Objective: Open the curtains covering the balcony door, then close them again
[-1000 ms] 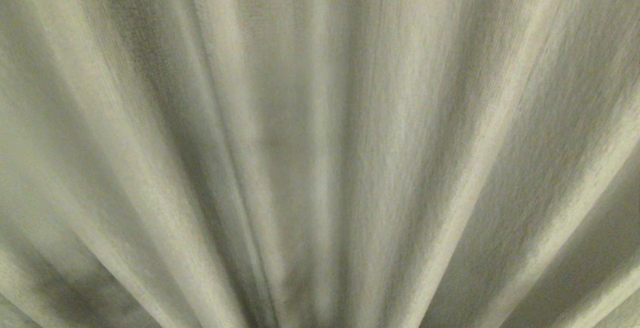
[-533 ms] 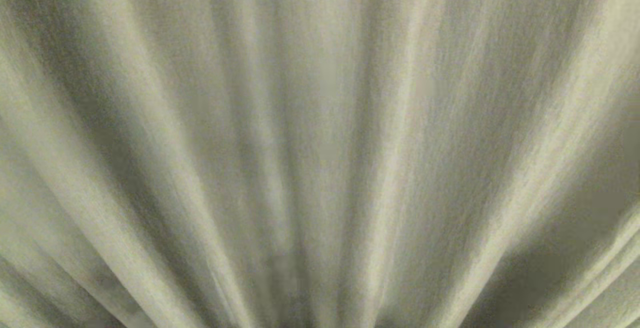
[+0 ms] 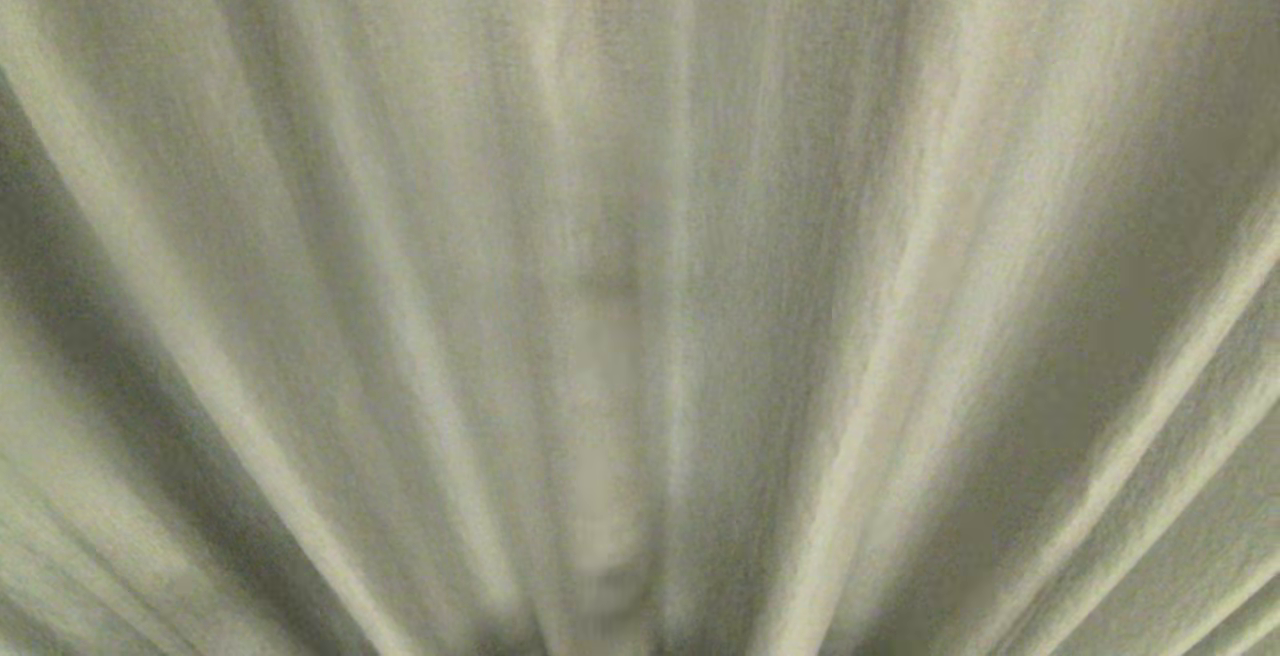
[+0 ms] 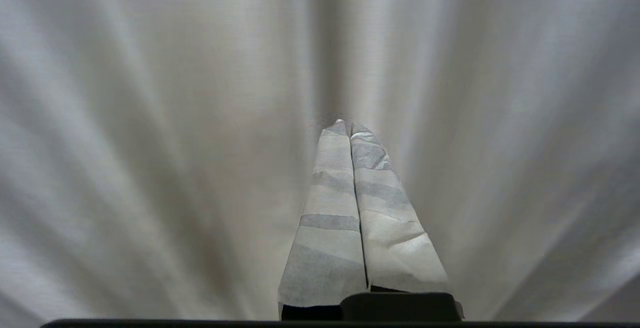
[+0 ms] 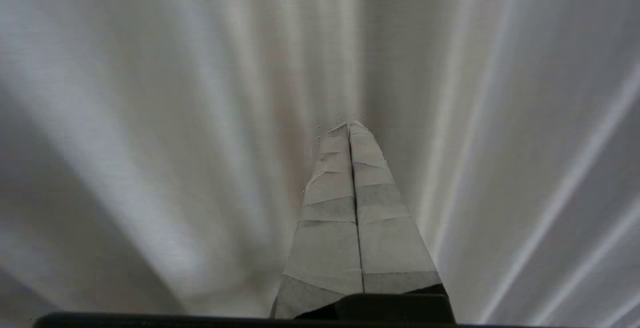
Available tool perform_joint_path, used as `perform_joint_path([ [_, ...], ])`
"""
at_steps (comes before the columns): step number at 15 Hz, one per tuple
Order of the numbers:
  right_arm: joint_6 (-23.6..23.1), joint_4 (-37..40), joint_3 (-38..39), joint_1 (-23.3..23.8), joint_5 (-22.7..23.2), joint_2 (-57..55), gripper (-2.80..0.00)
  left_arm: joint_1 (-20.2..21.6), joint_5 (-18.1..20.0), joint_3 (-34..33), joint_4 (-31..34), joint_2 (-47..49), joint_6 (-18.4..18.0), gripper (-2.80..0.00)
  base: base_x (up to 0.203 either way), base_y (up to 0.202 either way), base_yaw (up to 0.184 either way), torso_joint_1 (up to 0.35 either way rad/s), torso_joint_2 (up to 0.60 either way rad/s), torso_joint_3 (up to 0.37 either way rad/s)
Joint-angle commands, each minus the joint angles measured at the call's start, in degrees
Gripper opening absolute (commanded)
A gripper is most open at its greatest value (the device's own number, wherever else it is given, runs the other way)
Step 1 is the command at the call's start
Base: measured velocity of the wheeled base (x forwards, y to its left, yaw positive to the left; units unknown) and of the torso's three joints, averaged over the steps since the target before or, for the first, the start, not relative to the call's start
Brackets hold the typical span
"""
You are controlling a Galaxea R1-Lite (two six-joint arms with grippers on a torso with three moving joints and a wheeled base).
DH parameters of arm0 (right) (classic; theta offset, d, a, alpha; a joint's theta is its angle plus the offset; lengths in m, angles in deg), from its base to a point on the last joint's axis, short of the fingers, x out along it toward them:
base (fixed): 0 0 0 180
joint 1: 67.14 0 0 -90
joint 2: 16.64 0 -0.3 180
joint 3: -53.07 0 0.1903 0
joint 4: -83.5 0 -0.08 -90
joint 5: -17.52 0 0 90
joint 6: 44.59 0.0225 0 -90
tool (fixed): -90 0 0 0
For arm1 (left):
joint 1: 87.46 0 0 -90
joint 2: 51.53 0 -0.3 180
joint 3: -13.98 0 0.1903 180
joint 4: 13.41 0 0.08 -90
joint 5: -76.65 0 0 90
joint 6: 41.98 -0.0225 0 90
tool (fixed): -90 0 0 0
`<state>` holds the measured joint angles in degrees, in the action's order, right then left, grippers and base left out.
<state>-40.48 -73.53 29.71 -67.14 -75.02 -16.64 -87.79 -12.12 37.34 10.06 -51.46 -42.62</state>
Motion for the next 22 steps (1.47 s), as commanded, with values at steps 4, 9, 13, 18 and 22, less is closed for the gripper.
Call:
perform_joint_path([
  [4,0.0,0.0,0.0,0.0,0.0,0.0,-2.80,0.0,0.0,0.0,0.0,-0.1,0.0,-2.80,0.000,-0.192,0.000,0.001,0.00,0.003],
  [9,0.0,0.0,0.0,0.0,0.0,0.0,-2.80,0.0,0.0,0.0,0.0,-0.1,-0.1,-2.80,0.000,-0.193,0.001,0.002,0.00,0.002],
  [13,0.0,0.0,0.0,0.0,0.0,-0.1,-2.80,0.0,0.0,0.0,0.1,-0.1,-0.2,-2.80,0.000,-0.192,0.000,0.003,0.00,0.003],
  [18,0.0,0.0,0.0,0.0,0.0,-0.1,-2.80,0.0,0.0,0.0,0.1,-0.1,-0.2,-2.80,0.000,-0.191,0.004,0.001,0.00,0.002],
  [22,0.0,0.0,0.0,0.0,0.0,-0.1,-2.80,0.0,0.0,0.0,0.1,-0.1,-0.3,-2.80,0.000,-0.191,0.003,0.002,0.00,0.002],
])
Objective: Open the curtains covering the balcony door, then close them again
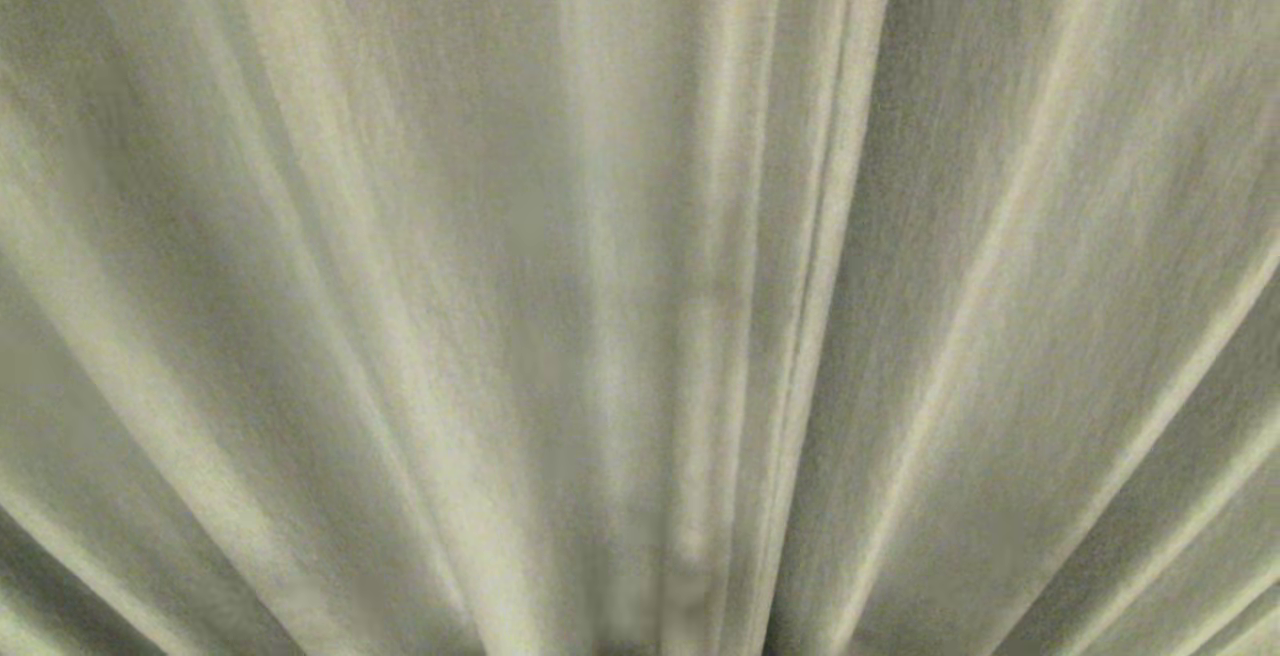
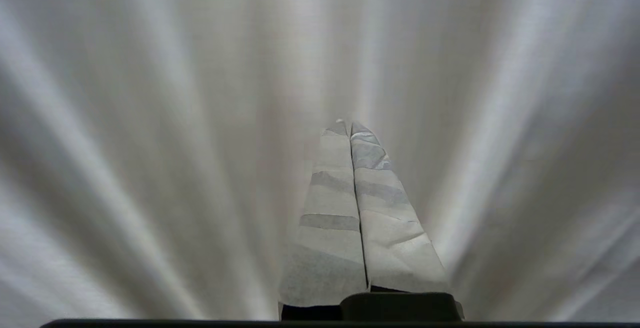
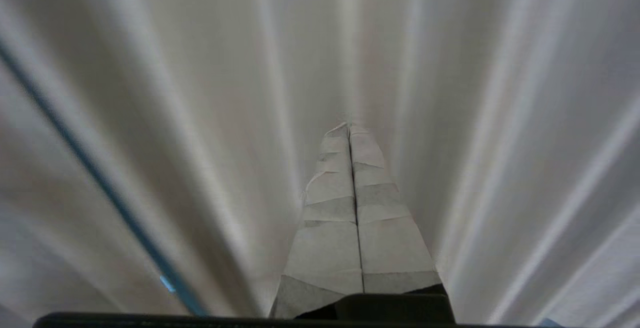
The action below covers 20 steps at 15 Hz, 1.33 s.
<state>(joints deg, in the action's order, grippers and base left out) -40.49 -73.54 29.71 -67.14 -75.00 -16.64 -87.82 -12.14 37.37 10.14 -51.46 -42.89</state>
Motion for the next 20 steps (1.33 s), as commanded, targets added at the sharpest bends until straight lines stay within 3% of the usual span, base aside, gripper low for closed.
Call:
perform_joint_path([
  [1,0.0,0.0,0.0,0.0,0.0,-0.1,-2.80,0.0,0.0,0.0,0.0,-0.1,0.0,-2.80,0.000,-0.190,0.006,0.006,0.00,0.004],
  [5,0.0,0.0,0.0,0.0,0.0,-0.1,-2.80,0.0,0.0,0.0,0.0,-0.1,0.3,-2.80,0.000,-0.137,0.001,0.002,0.00,0.000],
  [20,-0.1,-0.1,0.0,0.0,0.1,0.0,-2.80,0.0,0.0,0.0,0.0,-0.1,0.3,-2.80,0.000,0.000,0.000,0.000,0.00,0.000],
])
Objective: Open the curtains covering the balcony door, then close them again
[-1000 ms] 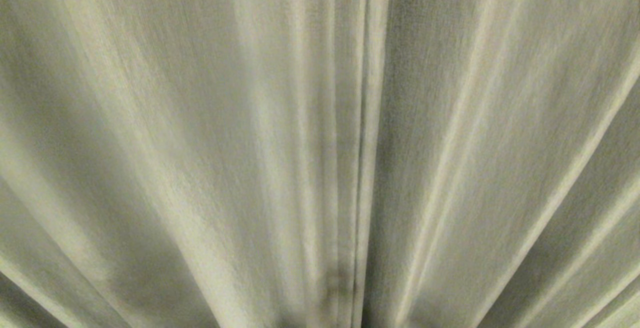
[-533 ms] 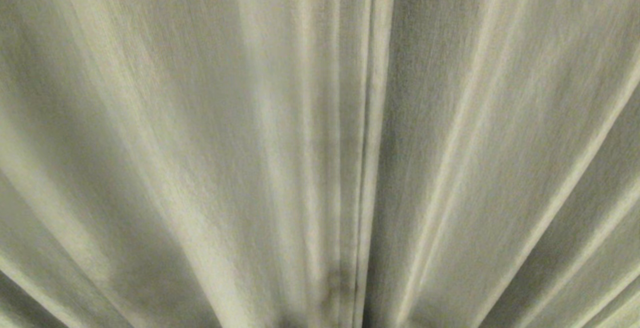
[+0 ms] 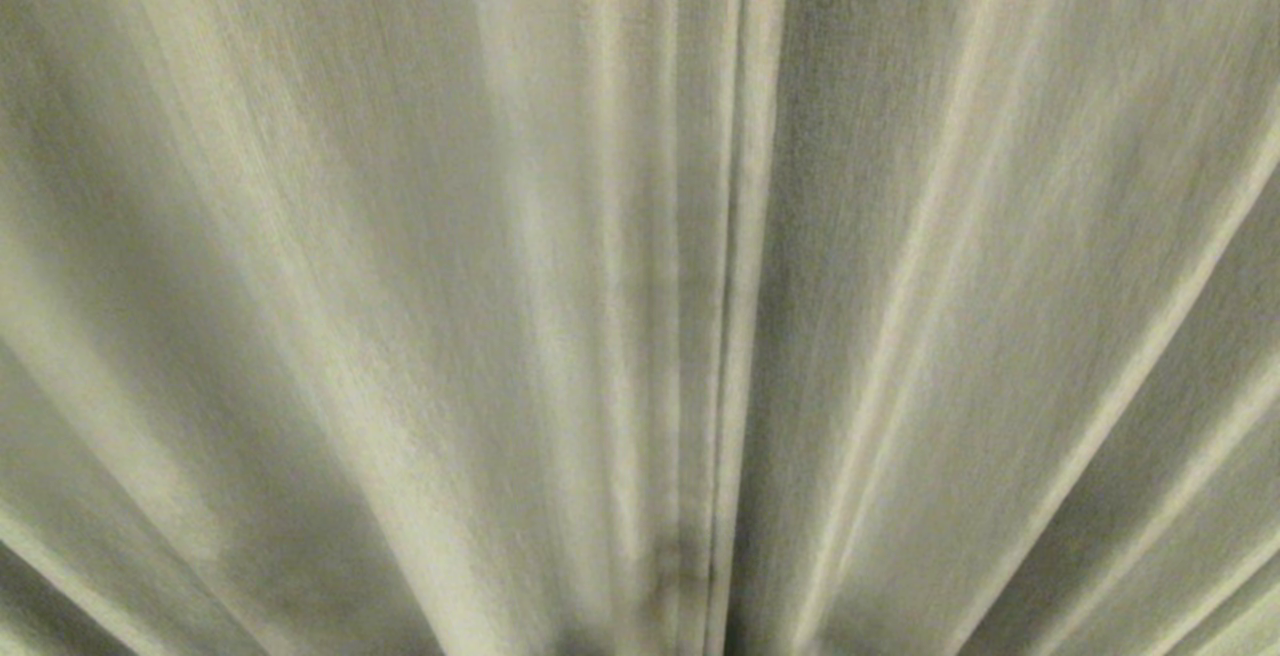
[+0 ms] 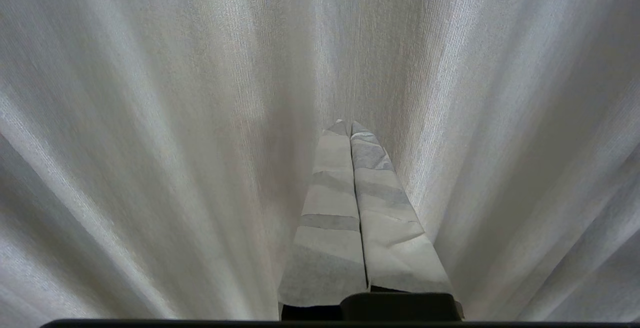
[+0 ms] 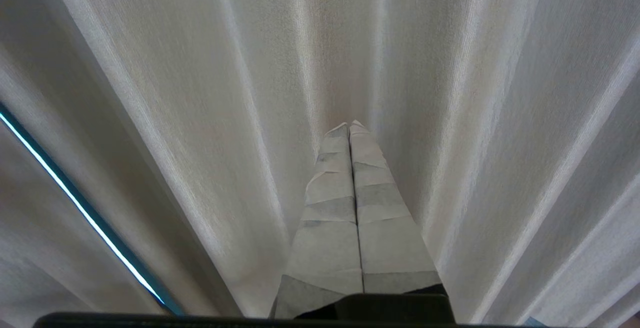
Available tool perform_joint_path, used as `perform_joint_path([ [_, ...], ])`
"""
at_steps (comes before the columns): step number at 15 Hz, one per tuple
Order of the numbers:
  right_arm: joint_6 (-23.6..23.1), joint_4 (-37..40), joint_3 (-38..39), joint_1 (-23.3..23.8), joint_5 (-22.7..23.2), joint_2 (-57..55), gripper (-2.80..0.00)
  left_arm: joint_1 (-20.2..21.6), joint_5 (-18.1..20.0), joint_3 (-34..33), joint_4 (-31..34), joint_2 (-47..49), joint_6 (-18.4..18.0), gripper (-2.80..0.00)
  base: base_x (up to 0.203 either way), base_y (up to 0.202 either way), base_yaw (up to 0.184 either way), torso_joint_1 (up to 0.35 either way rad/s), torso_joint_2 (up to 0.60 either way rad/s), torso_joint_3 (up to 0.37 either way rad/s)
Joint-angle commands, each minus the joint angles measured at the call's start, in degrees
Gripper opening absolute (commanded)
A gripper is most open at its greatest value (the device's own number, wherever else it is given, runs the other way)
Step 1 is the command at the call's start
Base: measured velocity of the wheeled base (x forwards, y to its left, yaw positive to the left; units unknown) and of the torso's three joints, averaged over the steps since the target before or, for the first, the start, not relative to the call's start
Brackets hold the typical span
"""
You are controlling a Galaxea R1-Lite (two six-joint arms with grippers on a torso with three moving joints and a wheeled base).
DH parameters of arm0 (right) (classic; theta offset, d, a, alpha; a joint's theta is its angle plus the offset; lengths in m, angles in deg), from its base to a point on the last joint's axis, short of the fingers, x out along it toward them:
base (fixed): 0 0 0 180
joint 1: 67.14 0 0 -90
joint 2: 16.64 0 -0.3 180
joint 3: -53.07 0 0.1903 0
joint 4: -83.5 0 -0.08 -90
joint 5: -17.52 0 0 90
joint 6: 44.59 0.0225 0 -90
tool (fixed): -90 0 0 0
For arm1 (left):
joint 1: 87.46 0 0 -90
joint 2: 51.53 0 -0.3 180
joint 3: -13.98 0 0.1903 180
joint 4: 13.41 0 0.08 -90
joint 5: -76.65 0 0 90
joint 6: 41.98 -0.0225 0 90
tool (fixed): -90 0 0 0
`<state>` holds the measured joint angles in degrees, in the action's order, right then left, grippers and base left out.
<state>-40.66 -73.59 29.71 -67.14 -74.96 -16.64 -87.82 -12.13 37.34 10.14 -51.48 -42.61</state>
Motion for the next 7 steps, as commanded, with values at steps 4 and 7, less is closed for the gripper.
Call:
perform_joint_path([
  [4,0.2,-0.1,0.0,0.0,-0.1,0.0,-2.80,0.0,0.0,0.0,0.0,0.0,0.0,-2.80,0.000,0.000,0.000,0.000,0.00,0.000],
  [7,0.2,0.0,0.0,0.0,-0.1,-0.1,-2.80,0.0,0.0,0.0,-0.1,0.0,0.0,-2.80,0.000,0.000,0.000,0.000,0.00,0.000],
])
